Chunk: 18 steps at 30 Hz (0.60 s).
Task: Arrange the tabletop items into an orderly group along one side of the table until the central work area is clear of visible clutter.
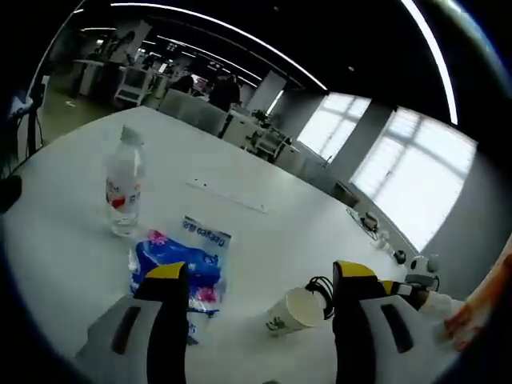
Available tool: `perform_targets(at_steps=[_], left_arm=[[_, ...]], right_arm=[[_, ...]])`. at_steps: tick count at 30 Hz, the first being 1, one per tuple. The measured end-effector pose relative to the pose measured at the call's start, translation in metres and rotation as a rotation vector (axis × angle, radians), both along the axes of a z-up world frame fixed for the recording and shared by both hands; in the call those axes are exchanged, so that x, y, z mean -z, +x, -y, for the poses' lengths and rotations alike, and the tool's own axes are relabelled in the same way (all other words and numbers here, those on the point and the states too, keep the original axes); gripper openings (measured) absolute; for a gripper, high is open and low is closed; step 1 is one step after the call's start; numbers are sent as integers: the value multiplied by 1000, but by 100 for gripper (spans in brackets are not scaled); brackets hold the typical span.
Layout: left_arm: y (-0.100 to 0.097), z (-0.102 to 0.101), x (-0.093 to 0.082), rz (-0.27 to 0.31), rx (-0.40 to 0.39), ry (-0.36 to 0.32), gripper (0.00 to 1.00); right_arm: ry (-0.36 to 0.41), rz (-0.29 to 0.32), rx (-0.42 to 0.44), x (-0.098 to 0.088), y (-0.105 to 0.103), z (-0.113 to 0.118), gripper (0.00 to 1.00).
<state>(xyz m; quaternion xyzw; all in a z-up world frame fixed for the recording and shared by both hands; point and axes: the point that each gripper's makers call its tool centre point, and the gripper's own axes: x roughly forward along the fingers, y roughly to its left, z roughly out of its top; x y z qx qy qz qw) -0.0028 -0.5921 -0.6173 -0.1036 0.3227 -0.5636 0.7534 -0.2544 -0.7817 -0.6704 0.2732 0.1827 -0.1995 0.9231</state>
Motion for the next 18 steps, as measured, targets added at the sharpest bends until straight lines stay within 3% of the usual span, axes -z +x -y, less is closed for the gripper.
perform_targets(at_steps=[7,12,18], left_arm=[[28,-12,14,-4,-70,44,73],[39,-17,24,0,-109,69,72],[45,-17,36,2,-102,110,70]], right_arm=[[56,16,23,5,-1,-3,76],[59,-2,18,9,-3,-3,74],[75,9,39,8,-5,1,73]])
